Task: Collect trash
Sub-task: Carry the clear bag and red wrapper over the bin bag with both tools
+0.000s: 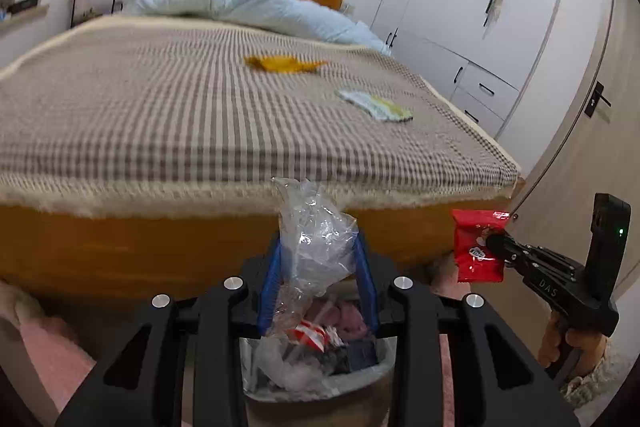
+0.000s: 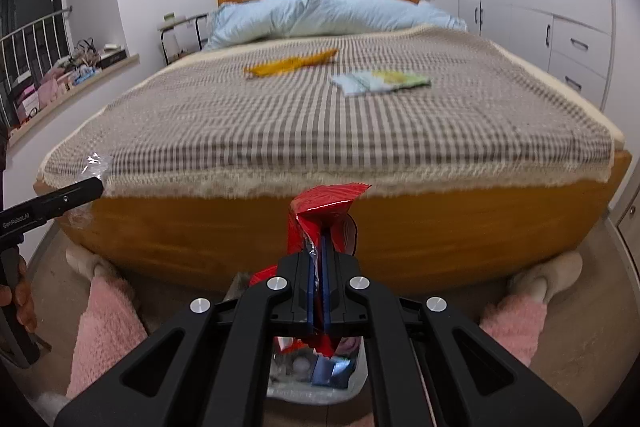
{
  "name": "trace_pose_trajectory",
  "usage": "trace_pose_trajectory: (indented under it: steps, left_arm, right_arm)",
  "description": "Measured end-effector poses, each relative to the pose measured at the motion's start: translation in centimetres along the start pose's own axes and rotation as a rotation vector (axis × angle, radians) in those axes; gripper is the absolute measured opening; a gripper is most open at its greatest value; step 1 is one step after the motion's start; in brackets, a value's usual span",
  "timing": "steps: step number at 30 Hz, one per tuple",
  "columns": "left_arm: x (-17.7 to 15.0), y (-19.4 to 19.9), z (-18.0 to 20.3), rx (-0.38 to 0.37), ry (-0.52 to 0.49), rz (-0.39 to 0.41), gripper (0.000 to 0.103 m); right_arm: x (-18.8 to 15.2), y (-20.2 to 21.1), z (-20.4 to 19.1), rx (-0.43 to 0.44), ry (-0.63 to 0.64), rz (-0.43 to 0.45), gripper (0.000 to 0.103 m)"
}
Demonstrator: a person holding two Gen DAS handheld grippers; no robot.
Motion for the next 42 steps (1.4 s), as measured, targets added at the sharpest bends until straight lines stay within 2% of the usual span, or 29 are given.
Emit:
trace_pose_trajectory:
  steps: [4,8,23,27,37,42]
  left_arm:
    - [-1.1,-0.8,-0.1,-0.011,0.025,-0.035,0.032]
    - [-2.0,-1.6,0.4,-0.016,0.009,-0.059,0.032]
    - [-3.4,-3.6,0.8,-0.015,-0.031,-0.106,0.032]
    - [-4.1,-5.5,0.7,-0.018,-0.038,-0.157,0.032]
    - [-8.5,-12.4,2.1,-0.020,-0.071,-0.380,0.032]
    - [-10.4,-14.6,2.8,-0.003,-0.107,-0.434,0.032]
  right_arm:
    - [-1.4,-0.6,-0.4,-0.003,-0.001,-0.042,0.003]
    - [-2.2,-1.3,-0.6,0.000,0.000,-0.073,0.003]
    - [-3.1,-3.9,-0.3,-0.011,-0.010,-0.141,0.003]
    - [-3.8,-4.6,0.7,-0.020,-0.042,-0.160,0.003]
    - [-7.3,-8.1,2.1,0.018,-0.092,-0.266,0.003]
    - [-9.7,-9.3,2.2,0.029,-0.101,-0.324,0.003]
Point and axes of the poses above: each gripper's, at about its wrist camera, not at the fingertips, and y roughly against the way its jaws point, z to its right, x to its top, the point moved 7 cm from there along -y, roughly the way its jaws point, and after that the axes turned 10 degrees about x, right-handed, at the moved point
